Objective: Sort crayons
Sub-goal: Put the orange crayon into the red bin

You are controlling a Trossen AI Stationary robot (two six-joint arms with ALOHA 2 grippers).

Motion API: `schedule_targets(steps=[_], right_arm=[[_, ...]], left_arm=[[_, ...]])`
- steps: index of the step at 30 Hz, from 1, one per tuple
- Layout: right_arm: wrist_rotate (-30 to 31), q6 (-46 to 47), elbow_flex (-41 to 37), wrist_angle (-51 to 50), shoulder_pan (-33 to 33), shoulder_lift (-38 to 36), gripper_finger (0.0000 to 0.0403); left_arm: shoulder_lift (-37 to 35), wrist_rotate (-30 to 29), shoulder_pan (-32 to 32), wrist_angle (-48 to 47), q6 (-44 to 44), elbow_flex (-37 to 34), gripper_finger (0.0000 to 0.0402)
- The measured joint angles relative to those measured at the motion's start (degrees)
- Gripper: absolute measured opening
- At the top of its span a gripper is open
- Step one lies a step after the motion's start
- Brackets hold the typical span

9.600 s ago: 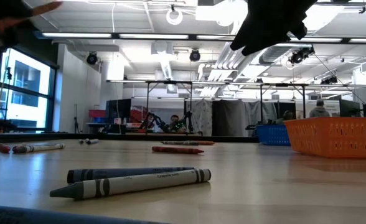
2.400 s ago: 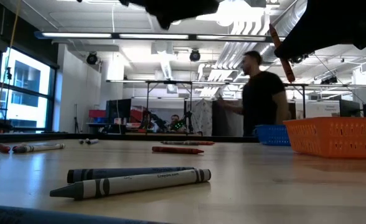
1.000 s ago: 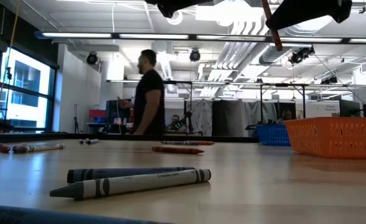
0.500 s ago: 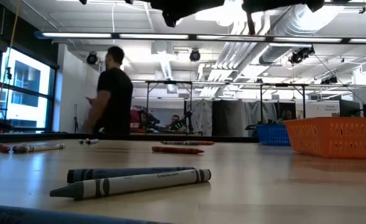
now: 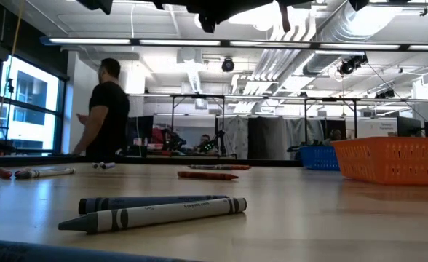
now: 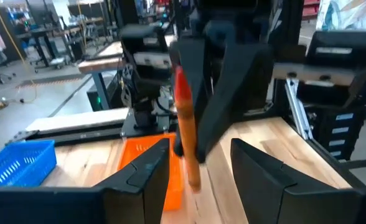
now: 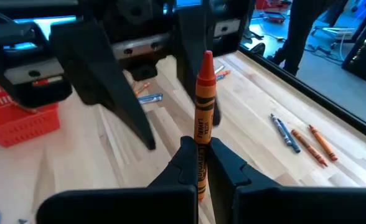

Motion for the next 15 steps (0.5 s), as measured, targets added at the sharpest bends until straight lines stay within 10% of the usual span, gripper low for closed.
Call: schedule_targets(steps=[15], right_arm=[[-0.9,0.0,0.0,0.8,0.0,0.2,0.0000]], left_arm=[[0.0,0.9,0.0,3.4,0.2,0.1,0.0158]])
